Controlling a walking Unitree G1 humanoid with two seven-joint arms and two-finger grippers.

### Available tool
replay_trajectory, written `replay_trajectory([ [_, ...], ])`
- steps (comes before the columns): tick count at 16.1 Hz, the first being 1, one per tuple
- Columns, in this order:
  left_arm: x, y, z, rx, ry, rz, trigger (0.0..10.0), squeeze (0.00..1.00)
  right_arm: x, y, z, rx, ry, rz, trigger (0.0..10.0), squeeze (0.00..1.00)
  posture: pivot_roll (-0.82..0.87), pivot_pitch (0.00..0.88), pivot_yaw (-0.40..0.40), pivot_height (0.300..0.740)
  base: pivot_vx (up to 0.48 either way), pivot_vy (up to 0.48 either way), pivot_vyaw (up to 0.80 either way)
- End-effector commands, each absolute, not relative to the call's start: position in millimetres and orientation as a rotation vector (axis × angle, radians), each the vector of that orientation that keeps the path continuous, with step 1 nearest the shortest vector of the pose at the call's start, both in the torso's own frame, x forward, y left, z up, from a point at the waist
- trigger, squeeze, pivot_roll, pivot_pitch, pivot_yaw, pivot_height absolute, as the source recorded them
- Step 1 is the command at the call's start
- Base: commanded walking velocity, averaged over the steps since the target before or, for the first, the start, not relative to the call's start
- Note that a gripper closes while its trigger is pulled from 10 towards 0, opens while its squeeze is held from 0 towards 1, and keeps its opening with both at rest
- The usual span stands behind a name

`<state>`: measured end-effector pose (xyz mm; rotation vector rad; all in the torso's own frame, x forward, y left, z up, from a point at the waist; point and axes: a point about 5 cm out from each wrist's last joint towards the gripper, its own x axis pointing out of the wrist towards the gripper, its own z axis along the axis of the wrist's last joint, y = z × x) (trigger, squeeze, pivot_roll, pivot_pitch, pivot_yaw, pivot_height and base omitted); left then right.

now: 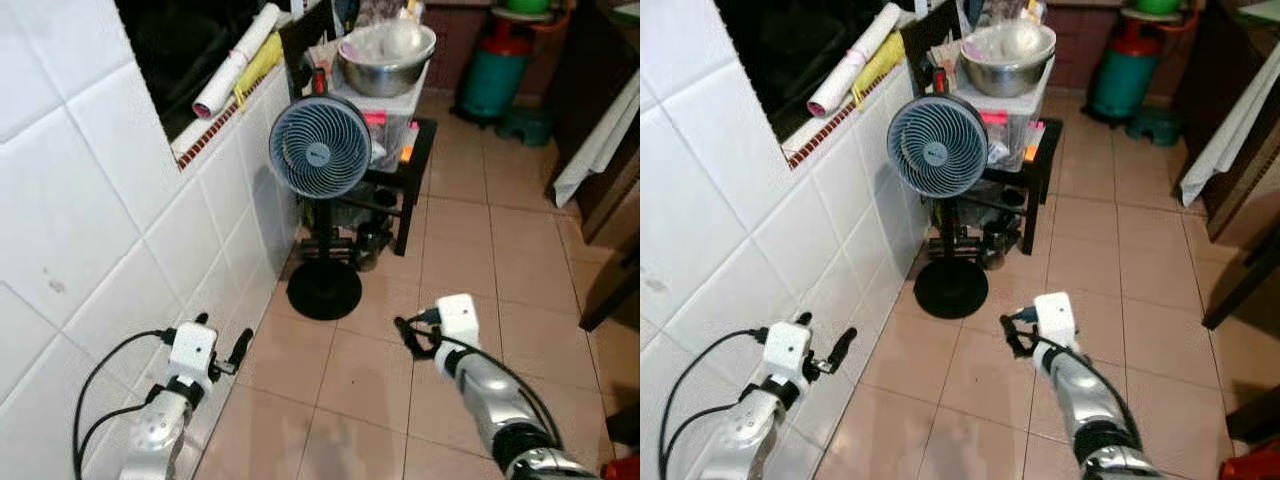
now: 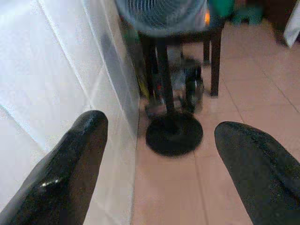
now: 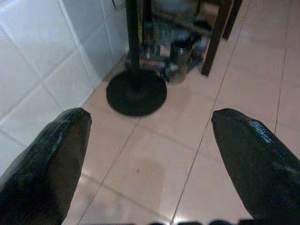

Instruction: Setting the table

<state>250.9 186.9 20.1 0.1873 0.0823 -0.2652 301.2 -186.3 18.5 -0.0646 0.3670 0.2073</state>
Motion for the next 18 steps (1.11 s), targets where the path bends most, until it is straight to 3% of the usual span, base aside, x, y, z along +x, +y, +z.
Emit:
replay_trajectory([
  [1, 249, 189, 35, 0.256, -0.023, -0.262, 10.0, 0.00, 296, -189, 21, -0.070, 0.332, 0.228, 10.0, 0.00, 0.03, 0.000, 0.036, 0.740, 0.000, 0.000, 0.00],
  [9, 220, 206, 30, 0.082, -0.011, 0.015, 10.0, 0.00, 251, -199, 22, 0.013, 0.282, 0.121, 10.0, 0.00, 0.01, 0.000, 0.058, 0.740, 0.000, 0.000, 0.00],
  [13, 225, 206, 29, 0.047, 0.026, -0.051, 10.0, 0.00, 240, -200, 28, 0.018, 0.279, 0.102, 10.0, 0.00, 0.00, 0.000, 0.057, 0.740, 0.000, 0.000, 0.00],
  [18, 233, 197, 26, -0.022, 0.062, -0.111, 10.0, 0.00, 233, -197, 31, 0.034, 0.312, 0.082, 10.0, 0.00, -0.02, 0.000, 0.069, 0.740, 0.000, 0.000, -0.78],
])
